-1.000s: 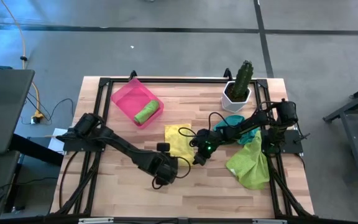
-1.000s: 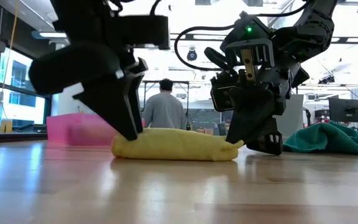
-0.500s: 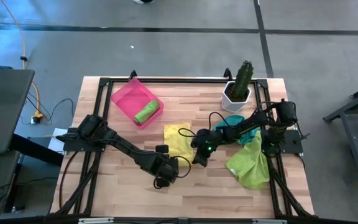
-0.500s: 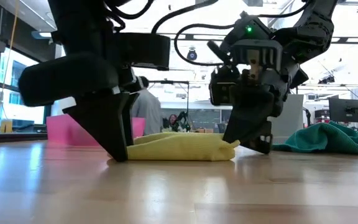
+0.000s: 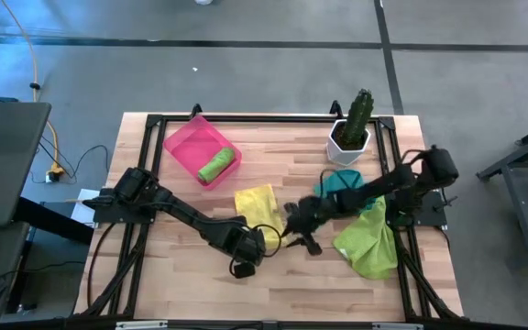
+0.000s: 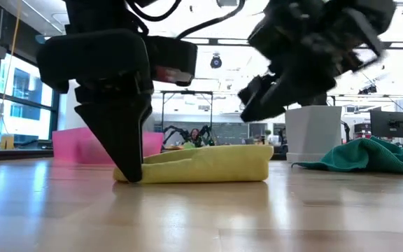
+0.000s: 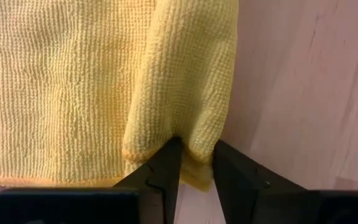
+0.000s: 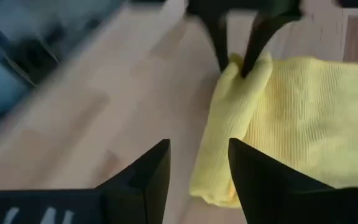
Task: Roll microfiber towels into tight, uniform cylinder then place into a basket
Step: Roll the yellow microfiber cloth
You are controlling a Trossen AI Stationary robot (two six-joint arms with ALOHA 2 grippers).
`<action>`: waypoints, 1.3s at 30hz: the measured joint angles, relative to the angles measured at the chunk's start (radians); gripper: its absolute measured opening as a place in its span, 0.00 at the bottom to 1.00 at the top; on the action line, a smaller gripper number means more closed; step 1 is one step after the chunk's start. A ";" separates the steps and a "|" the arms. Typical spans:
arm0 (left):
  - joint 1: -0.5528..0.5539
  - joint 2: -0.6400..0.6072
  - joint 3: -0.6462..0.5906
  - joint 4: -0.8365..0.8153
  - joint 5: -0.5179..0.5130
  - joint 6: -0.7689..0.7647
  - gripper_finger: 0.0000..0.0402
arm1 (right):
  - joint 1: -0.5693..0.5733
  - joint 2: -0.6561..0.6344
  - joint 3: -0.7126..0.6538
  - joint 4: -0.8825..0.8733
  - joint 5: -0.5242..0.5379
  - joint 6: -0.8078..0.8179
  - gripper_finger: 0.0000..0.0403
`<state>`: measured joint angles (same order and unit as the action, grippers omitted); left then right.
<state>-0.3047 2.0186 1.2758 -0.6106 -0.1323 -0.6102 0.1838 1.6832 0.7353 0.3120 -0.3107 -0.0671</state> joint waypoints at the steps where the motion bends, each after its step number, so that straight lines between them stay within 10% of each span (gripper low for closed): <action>1: 0.000 0.000 -0.001 0.001 0.000 0.000 0.20 | 0.027 0.003 0.000 -0.007 0.056 -0.050 0.38; 12: 0.007 0.000 -0.002 0.006 0.004 0.000 0.20 | 0.217 0.028 0.001 0.010 0.440 -0.068 0.36; 39: 0.010 0.000 -0.003 0.009 0.001 -0.015 0.20 | 0.150 0.112 0.002 0.066 0.466 -0.084 0.36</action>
<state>-0.2943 2.0186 1.2732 -0.6014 -0.1318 -0.6254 0.3336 1.7951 0.7372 0.3784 0.1555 -0.1513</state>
